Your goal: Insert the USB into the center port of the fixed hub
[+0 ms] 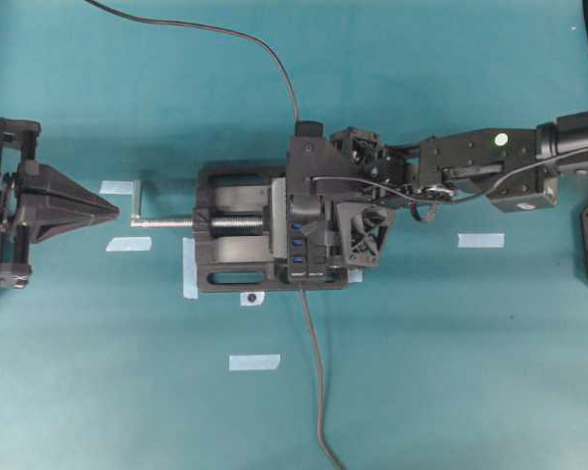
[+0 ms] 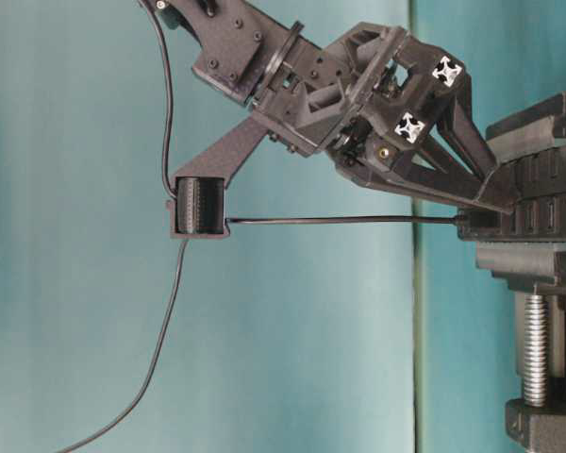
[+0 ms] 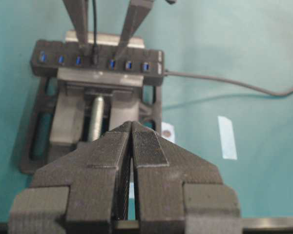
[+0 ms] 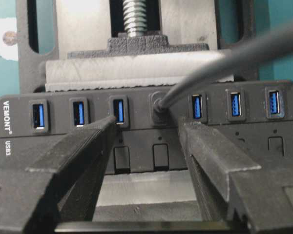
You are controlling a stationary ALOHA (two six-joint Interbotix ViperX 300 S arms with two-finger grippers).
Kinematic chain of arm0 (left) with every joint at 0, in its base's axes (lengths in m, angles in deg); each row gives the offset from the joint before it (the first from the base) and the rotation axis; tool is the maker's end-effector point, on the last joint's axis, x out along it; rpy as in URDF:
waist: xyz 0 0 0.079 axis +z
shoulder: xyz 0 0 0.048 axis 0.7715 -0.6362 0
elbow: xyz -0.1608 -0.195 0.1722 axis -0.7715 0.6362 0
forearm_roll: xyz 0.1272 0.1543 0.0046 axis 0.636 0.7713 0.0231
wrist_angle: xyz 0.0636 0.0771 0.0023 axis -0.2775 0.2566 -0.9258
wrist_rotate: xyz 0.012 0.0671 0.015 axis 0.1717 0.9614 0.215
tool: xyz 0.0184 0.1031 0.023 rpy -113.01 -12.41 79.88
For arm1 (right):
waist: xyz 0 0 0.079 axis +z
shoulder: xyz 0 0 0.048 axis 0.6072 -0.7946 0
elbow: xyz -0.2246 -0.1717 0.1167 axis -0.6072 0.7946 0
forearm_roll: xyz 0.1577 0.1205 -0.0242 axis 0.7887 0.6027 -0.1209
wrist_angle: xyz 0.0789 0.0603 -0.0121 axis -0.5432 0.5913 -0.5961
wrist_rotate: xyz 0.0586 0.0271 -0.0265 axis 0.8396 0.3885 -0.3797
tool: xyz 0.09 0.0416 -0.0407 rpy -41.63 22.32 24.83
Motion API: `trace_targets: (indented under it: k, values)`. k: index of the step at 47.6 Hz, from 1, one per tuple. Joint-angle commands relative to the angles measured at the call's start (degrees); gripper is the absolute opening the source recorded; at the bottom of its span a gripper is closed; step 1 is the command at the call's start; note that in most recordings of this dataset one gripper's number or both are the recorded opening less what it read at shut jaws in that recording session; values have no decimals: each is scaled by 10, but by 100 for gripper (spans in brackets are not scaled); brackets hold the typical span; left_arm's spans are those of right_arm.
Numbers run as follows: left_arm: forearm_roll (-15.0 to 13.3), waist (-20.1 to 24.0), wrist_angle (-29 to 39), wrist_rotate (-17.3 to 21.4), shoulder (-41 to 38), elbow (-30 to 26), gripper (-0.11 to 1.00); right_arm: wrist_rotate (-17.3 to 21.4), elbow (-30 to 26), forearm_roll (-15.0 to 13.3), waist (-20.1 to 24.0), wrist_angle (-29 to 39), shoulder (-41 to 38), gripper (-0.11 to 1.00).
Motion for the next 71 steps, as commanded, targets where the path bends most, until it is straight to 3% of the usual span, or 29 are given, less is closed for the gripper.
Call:
trace_targets:
  k: [1, 40, 71]
  values:
    - [0, 1, -4, -1, -3, -11, 1, 5, -12, 1, 3, -1, 11, 73]
    - [0, 1, -4, -1, -3, -11, 1, 4, 40, 1, -3, -8, 127, 73]
    - [0, 0, -3, -1, -2, -11, 1, 4, 138, 1, -3, -72, 258, 73]
